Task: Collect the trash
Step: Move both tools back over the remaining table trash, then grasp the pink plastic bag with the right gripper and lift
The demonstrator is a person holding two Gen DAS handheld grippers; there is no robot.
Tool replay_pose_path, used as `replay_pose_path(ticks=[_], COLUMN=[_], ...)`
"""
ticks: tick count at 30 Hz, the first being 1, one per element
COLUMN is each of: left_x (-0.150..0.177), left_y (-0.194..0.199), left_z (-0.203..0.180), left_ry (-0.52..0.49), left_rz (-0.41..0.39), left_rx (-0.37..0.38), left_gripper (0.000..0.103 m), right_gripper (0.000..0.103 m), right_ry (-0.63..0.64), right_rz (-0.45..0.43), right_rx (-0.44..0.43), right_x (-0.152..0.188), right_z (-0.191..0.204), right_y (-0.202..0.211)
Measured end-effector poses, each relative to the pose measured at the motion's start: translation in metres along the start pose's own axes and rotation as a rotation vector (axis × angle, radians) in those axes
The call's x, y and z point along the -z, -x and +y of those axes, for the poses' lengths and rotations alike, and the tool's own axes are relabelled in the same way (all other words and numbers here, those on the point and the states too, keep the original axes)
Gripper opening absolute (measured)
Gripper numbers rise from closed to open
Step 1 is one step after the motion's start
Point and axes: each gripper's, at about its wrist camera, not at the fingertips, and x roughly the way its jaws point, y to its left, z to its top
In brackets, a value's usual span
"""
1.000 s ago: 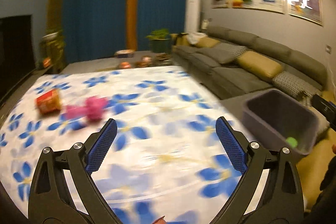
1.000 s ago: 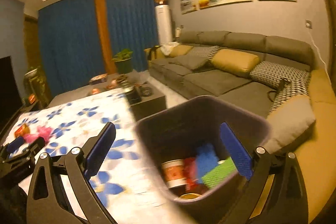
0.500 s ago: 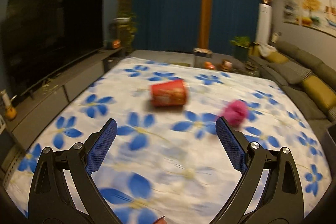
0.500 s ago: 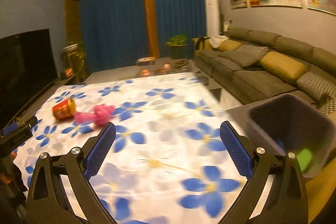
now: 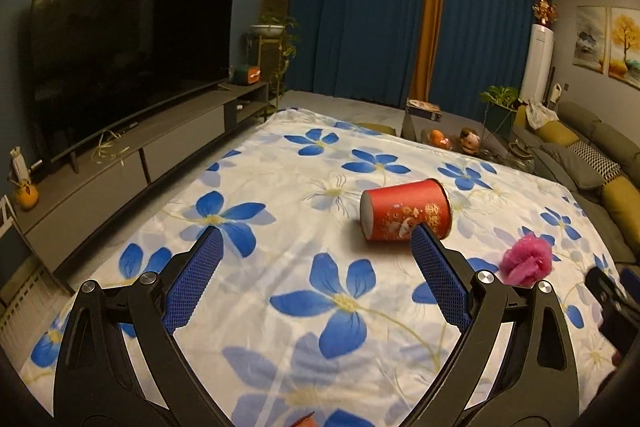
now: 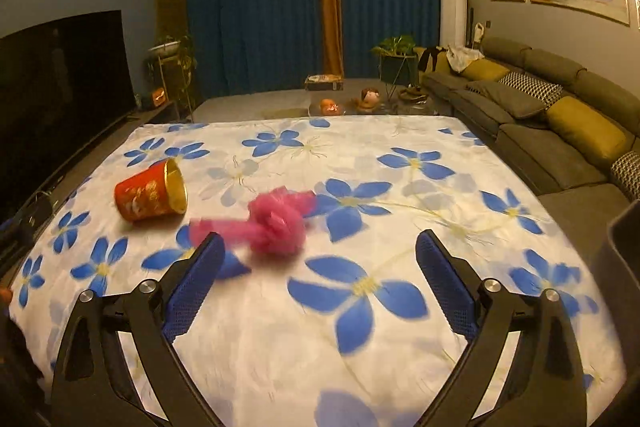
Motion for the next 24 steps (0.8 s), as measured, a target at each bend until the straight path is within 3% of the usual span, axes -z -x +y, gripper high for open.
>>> replay_pose_path(ticks=[6,17,22,24], left_x=[0.001,0.005,0.006,0.006], left_y=[-0.016,-0.02,-0.02,-0.02], left_z=[0.004,0.006,0.004,0.004], left_ry=[0.018,0.034,0.028,0.028], left_rz=[0.024,0.038,0.04,0.042], left_rx=[0.021,0.047,0.049,0.051], left_gripper=[0.093,0.093,0.093,0.093], right_gripper=[0.079,0.058,0.037,0.033], right_ry=[0.021,0.026,0.059,0.073], right_rz=[0.065,0.137,0.164,0.175], right_rx=[-0.006,-0.029,-0.027,-0.028], right_x=[-0.011,-0.008,-0.008,-0.007], right_z=[0.013,0.017,0.022,0.025], right_y=[-0.049,-0.08,-0.086,-0.089])
